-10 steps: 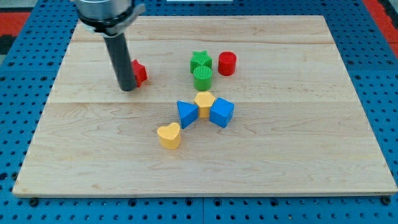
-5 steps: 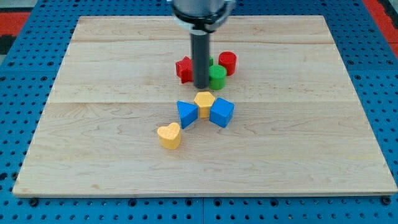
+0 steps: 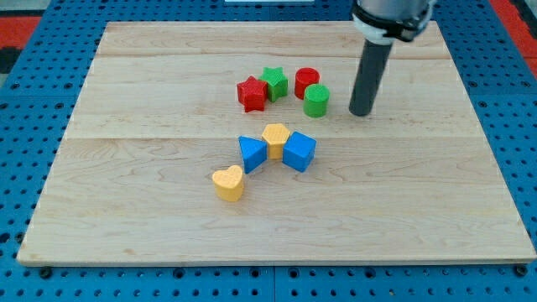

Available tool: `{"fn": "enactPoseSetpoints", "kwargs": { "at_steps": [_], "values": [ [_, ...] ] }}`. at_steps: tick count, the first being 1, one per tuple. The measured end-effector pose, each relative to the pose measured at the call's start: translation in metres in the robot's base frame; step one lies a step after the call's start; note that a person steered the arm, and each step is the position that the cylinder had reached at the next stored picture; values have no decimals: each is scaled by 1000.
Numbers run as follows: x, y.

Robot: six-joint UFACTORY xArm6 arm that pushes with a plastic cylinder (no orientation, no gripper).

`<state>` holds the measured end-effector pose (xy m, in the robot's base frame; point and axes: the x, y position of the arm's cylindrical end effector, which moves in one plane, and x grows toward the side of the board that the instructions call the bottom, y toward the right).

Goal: Make a group of red blocks green blocks

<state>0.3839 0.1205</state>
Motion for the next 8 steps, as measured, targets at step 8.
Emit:
{"fn": "enactPoseSetpoints", "kwargs": {
  "at_steps": [8],
  "values": [
    [-26,-66]
  ]
}}
